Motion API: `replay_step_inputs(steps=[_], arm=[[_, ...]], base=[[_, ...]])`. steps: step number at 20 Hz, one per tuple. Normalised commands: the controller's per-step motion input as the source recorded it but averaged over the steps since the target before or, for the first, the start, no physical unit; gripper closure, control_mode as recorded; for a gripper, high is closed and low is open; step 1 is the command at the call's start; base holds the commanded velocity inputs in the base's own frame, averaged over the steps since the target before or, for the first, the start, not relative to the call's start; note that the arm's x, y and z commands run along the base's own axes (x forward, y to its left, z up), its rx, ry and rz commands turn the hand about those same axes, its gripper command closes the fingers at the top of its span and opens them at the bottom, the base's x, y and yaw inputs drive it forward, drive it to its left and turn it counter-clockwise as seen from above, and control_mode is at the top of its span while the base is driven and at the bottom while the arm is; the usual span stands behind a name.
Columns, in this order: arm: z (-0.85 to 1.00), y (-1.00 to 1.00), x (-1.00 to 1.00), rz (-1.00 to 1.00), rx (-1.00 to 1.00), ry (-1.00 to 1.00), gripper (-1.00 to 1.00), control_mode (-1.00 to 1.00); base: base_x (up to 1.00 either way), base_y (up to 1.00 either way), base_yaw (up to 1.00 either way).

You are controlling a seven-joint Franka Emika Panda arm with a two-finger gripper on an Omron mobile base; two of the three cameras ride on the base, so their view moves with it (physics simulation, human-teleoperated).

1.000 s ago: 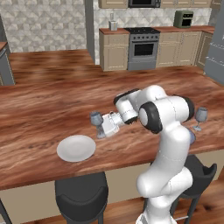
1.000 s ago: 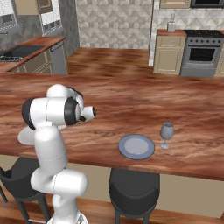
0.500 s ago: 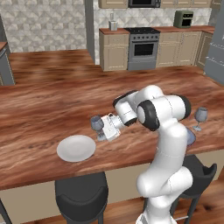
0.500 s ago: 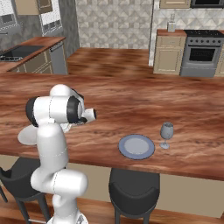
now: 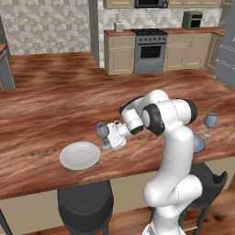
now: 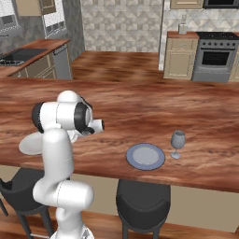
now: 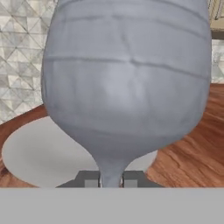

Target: Retrieve the wine glasses from the counter and place one next to each plate.

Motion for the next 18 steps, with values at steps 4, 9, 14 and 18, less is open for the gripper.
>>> replay_step_inputs(steps=[4, 9, 14, 18], arm=[[-0.32, 0.0, 0.0, 0.0, 0.01, 0.0, 1.0, -1.0], [-0.37, 0.0, -0.14, 0.03, 0.0, -0.13, 1.0, -1.0], [-0.31, -0.01, -0.1, 0.04, 0.0, -0.09, -1.0, -1.0], [-0.08, -0.26, -0.25, 0.0, 0.02, 0.0, -1.0, -1.0]], base=[[0.0, 0.0, 0.0], [0.0, 0.0, 0.0], [0.0, 0.0, 0.0], [0.0, 0.0, 0.0]])
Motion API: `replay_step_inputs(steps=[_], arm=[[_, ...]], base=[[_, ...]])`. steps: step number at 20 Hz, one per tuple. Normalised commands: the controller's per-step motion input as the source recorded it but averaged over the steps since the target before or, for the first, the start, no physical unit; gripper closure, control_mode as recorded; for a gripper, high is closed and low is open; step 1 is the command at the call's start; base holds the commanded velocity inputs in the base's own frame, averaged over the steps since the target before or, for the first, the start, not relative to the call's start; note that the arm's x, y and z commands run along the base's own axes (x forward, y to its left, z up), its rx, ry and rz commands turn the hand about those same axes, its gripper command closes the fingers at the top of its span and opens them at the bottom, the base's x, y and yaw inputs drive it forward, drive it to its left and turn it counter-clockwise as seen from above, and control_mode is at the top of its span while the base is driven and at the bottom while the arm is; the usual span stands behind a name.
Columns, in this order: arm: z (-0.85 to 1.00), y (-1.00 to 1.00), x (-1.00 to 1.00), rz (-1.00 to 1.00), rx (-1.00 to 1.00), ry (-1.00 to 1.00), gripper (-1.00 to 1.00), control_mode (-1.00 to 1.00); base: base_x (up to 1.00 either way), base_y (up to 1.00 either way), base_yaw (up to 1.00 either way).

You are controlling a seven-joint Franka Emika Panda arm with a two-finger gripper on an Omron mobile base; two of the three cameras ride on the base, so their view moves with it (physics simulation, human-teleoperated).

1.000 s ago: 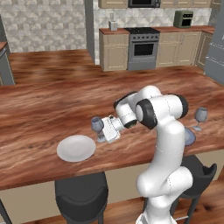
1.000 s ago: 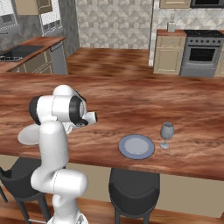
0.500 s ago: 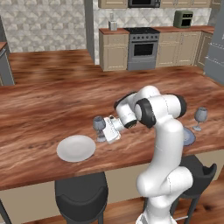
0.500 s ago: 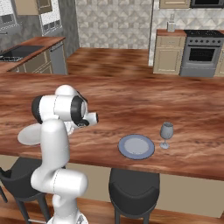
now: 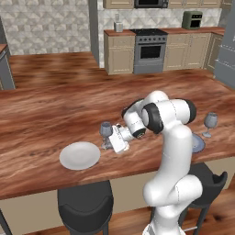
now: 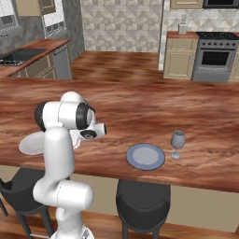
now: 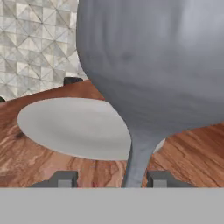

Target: Retrieve the wine glasses from the counter and place one next to each plate.

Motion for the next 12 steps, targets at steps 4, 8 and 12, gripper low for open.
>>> replay_step_inputs(steps=[4, 8, 12], arm=[[-0.01, -0.27, -0.15, 0.0, 0.02, 0.0, -1.0, -1.0], [0.1, -0.35, -0.19, 0.0, 0.06, 0.0, -1.0, -1.0], [0.59, -0.27, -0.38, -0.01, 0.03, -0.01, -1.0, -1.0]], base=[[0.0, 0.0, 0.0], [0.0, 0.0, 0.0], [0.0, 0.0, 0.0]])
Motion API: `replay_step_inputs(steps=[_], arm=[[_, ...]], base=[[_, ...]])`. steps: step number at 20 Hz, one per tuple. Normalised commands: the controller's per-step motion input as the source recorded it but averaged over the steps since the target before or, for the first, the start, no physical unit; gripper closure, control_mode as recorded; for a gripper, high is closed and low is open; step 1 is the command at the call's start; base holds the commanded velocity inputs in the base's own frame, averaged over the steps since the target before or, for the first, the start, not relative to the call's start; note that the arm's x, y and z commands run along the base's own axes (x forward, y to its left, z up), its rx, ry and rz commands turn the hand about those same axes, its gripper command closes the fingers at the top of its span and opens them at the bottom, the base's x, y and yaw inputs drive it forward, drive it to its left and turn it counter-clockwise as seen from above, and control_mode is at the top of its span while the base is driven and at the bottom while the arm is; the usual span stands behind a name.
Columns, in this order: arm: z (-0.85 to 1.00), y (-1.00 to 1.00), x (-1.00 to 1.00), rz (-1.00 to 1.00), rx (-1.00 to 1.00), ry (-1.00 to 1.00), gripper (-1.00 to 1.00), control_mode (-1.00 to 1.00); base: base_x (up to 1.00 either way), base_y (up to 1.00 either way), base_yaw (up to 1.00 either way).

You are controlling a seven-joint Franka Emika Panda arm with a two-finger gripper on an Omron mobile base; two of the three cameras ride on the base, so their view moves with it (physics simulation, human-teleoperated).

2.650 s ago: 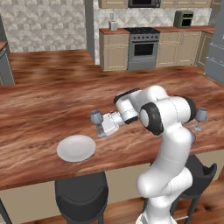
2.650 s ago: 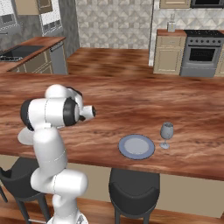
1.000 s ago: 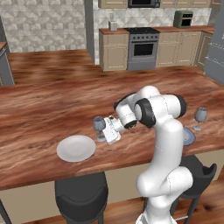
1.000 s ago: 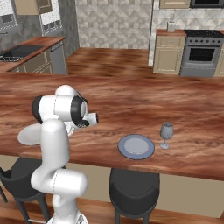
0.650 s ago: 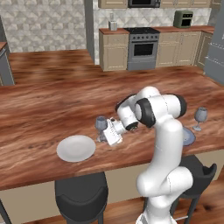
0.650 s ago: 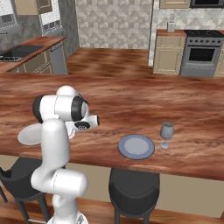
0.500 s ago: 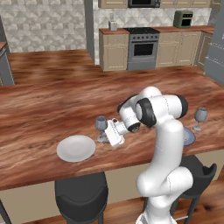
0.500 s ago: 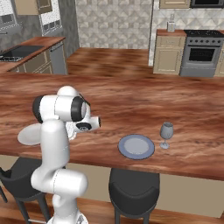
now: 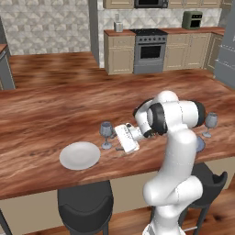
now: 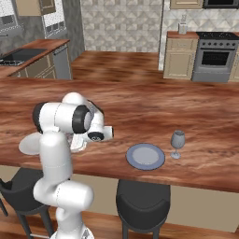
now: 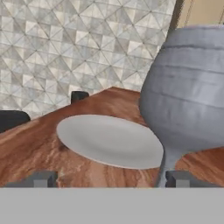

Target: Retrieve the wine glasses from the counter and place one next to each plate.

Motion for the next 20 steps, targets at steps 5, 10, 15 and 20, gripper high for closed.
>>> replay_step_inputs(steps=[5, 10, 15, 20], arm=[[0.53, -0.51, -0.46, -0.05, 0.02, 0.0, -1.0, -1.0], [0.8, -0.24, -0.44, -0.07, 0.0, -0.12, -1.0, -1.0], [1.0, 0.0, -0.69, -0.07, -0.01, -0.23, -1.0, -1.0], [1.0, -0.07, -0.72, -0.04, 0.0, -0.18, -1.0, -1.0]], base=[[0.0, 0.0, 0.0], [0.0, 0.0, 0.0], [0.0, 0.0, 0.0], [0.0, 0.0, 0.0]])
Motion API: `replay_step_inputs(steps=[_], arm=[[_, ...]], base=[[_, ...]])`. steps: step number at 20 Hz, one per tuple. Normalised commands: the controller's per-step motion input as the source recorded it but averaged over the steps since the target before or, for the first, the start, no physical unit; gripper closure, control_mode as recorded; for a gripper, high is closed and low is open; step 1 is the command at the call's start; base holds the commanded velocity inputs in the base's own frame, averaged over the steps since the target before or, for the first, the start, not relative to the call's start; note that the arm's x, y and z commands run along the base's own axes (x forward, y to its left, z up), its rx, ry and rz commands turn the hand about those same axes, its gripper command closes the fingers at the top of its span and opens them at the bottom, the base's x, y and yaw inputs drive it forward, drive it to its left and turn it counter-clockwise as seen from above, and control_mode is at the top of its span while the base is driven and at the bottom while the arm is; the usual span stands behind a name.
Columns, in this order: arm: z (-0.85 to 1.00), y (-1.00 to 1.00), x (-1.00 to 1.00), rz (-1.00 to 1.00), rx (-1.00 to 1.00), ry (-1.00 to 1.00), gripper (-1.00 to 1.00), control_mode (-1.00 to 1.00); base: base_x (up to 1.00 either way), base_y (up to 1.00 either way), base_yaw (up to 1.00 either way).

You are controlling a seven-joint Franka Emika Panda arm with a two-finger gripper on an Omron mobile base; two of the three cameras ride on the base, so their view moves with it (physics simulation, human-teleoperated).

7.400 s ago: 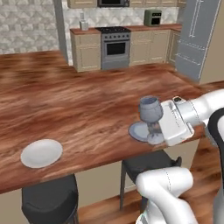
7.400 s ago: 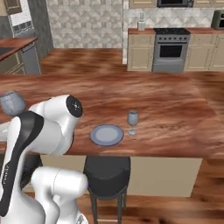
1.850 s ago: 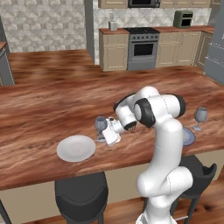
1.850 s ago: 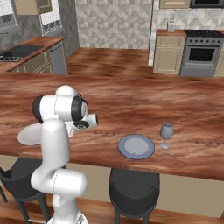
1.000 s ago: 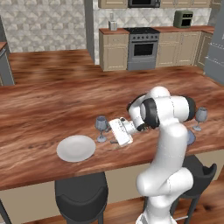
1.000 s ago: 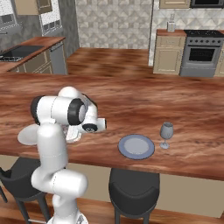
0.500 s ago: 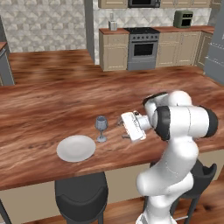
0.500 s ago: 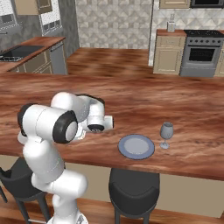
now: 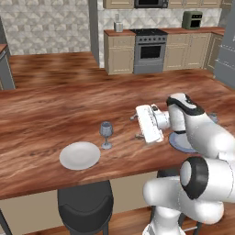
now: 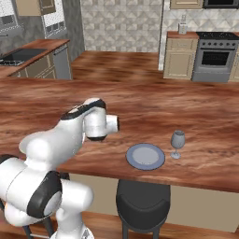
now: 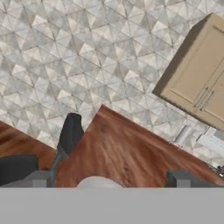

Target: Retrieve the wine glasses from the counter and place one next to each plate.

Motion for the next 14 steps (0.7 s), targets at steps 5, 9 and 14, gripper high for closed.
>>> replay_step_inputs(steps=[5, 9, 14], arm=[[1.0, -0.09, -0.83, -0.05, 0.0, -0.18, -1.0, -1.0], [1.0, -0.17, -0.98, -0.06, 0.0, -0.18, -1.0, -1.0], [1.0, -0.18, -1.0, -0.08, 0.01, -0.18, -1.0, -1.0]], base=[[0.0, 0.0, 0.0], [0.0, 0.0, 0.0], [0.0, 0.0, 0.0]])
